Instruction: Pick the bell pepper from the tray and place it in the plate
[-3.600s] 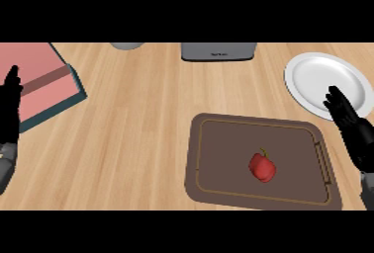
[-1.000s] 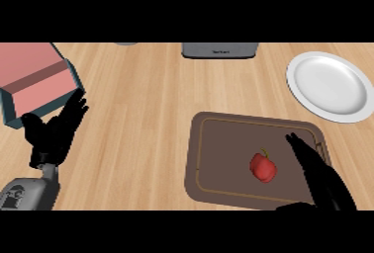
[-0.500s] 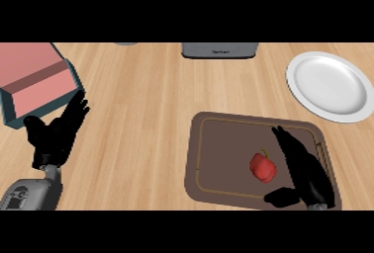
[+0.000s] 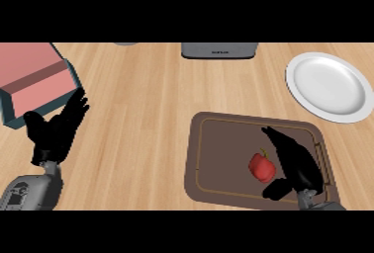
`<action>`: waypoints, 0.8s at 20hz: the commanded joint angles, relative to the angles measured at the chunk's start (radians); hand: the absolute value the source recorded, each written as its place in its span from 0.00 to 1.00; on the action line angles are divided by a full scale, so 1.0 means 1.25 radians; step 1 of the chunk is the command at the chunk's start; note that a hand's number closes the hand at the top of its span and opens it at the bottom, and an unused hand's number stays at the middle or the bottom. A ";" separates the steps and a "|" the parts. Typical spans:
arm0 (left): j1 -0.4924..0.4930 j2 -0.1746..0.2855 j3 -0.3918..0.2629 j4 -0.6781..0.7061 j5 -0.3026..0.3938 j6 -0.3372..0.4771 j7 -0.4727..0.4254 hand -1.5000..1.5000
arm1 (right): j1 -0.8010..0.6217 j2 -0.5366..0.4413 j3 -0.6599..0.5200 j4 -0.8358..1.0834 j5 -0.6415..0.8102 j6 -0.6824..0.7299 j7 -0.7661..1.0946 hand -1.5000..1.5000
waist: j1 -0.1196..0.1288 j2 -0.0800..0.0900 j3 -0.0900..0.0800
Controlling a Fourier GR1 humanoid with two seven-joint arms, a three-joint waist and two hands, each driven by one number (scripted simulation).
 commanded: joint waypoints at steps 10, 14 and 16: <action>-0.016 -0.015 0.021 -0.034 -0.009 -0.006 0.048 0.50 | -0.003 0.079 0.040 0.057 0.046 -0.046 -0.081 1.00 | 0.002 0.002 0.004; -0.028 -0.029 0.003 0.013 -0.038 -0.001 0.010 0.50 | -0.122 0.087 0.038 0.165 0.033 -0.010 -0.150 1.00 | 0.009 0.007 0.004; -0.008 -0.046 0.002 0.008 -0.036 0.004 -0.022 0.50 | -0.157 0.041 0.016 0.152 -0.032 0.082 -0.224 1.00 | 0.012 0.007 0.004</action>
